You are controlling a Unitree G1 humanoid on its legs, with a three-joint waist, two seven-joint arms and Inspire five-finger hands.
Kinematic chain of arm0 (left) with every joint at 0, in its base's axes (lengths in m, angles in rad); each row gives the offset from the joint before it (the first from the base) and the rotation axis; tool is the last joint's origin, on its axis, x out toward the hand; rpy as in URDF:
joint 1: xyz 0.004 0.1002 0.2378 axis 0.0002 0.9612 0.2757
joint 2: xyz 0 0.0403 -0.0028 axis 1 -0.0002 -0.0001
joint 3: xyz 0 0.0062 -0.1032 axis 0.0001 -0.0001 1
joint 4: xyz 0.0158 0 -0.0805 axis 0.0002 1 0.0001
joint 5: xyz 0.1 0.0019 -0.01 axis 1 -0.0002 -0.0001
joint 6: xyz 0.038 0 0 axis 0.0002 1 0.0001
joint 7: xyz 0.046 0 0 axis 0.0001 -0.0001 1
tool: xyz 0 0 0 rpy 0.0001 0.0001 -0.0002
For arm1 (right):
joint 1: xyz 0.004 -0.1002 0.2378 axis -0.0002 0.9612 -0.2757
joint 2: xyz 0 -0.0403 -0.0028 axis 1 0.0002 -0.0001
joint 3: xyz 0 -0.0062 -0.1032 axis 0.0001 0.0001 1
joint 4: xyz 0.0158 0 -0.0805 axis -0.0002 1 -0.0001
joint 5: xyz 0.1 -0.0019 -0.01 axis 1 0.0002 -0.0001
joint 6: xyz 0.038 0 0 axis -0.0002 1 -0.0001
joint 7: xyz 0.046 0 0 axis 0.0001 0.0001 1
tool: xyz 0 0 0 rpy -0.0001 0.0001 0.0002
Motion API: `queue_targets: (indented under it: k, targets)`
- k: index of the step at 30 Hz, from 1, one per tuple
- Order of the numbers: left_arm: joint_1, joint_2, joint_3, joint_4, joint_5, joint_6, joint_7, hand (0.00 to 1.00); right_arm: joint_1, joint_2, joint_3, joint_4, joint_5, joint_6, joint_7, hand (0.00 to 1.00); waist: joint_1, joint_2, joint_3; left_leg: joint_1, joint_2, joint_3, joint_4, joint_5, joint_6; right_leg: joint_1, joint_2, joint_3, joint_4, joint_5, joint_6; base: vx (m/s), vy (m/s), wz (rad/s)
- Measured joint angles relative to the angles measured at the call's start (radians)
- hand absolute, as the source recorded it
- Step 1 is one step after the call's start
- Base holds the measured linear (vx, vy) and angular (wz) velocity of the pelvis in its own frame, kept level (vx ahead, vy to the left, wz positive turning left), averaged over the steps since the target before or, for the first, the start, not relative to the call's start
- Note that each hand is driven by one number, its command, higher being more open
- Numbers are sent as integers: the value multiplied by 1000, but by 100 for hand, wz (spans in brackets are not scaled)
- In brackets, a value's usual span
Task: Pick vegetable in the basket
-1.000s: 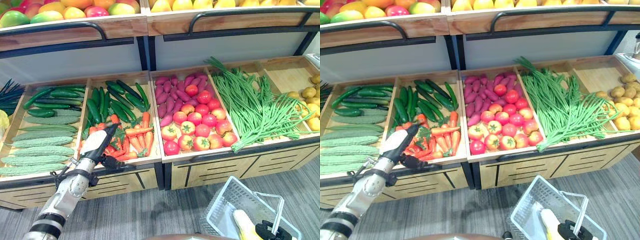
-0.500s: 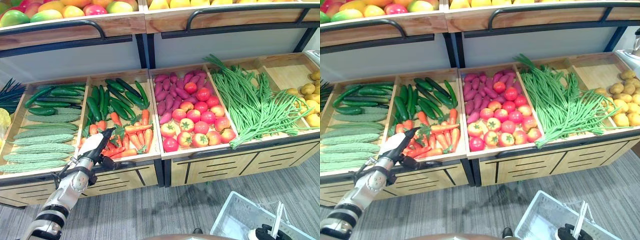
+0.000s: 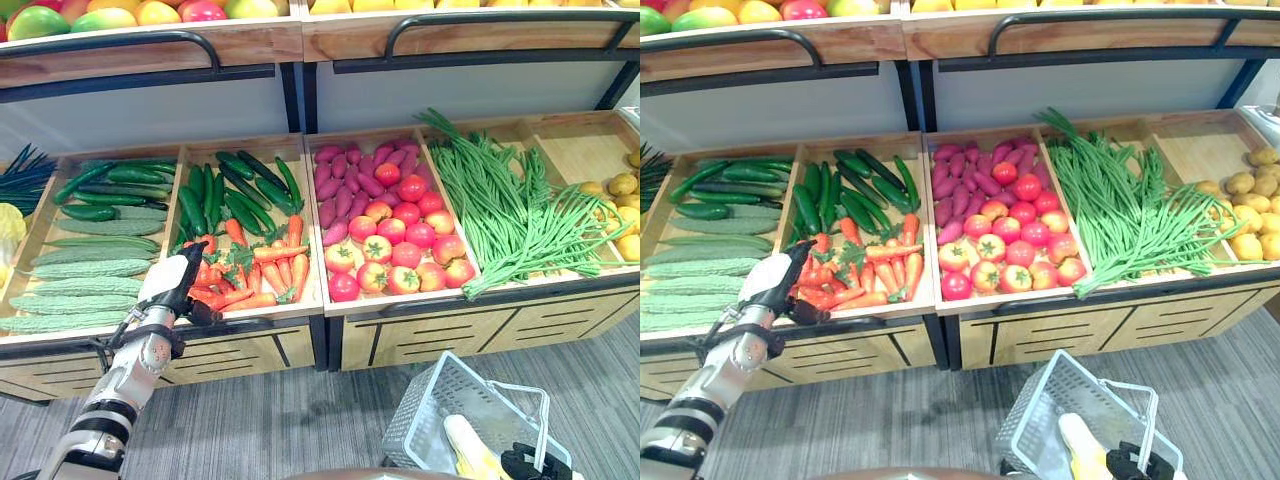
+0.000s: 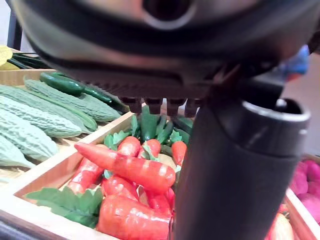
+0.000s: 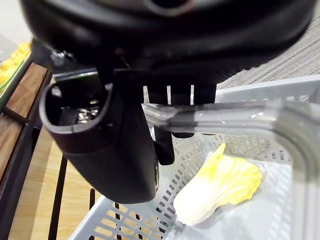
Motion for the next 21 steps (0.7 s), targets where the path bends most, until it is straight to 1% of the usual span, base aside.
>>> queue_targets:
  k: [2,4,5,8,11,12,15,18,19,21]
  targets:
    - [-3,0,13,2,7,6,-2,100,-7,0,14,-1,0,0,0,0,-2,-6,4,-12,0,-2,0,4,0,-11,0,-1,3,0,0,-53,2,2]
    - [-20,0,13,18,7,11,-4,100,-14,0,14,-2,0,0,0,0,0,-8,6,-28,-1,-4,0,9,0,-30,-2,-3,11,1,-1,-47,-1,3]
    - [-34,0,13,36,7,25,-6,100,-20,0,14,-4,0,0,0,0,-1,-10,15,-31,-1,-4,1,12,-1,-35,-3,-2,16,1,-1,-41,-1,1]
    - [-39,0,18,41,7,31,-10,100,-24,0,14,-4,1,0,-1,0,-2,-12,24,-33,-1,-2,1,12,-1,-41,-3,0,21,1,-1,-27,4,-2]
    - [-80,0,19,62,6,31,-14,100,-38,-1,14,-9,2,0,-3,0,-1,-17,39,-67,-3,0,15,12,-1,-74,-9,3,36,1,-1,-46,11,-1]
    - [-99,0,19,75,6,32,-15,100,-44,-1,14,-17,2,0,-3,0,-1,-17,54,-68,-4,2,17,12,-1,-78,-10,5,40,1,-1,-43,9,-7]
    - [-129,0,19,77,6,39,-15,100,-55,-3,14,-31,2,0,-3,0,-1,-15,65,-92,-4,14,24,12,-1,-112,-12,18,55,1,-2,-38,12,-9]
    - [-174,0,20,78,6,41,-14,100,-65,-5,14,-42,2,0,-3,0,-1,-14,94,-101,-5,19,31,12,-1,-125,-14,24,66,1,-2,-13,4,-3]
    - [-183,0,20,80,6,41,-14,0,-71,-5,14,-42,3,0,-3,0,-1,-14,101,-101,-5,21,31,12,-1,-127,-14,26,67,1,-2,-32,6,-4]
    - [-198,-1,18,86,6,40,-14,0,-84,-5,17,-43,3,0,-3,0,-3,-14,105,-117,-6,27,35,11,-2,-147,-16,31,74,1,-2,-32,8,-6]
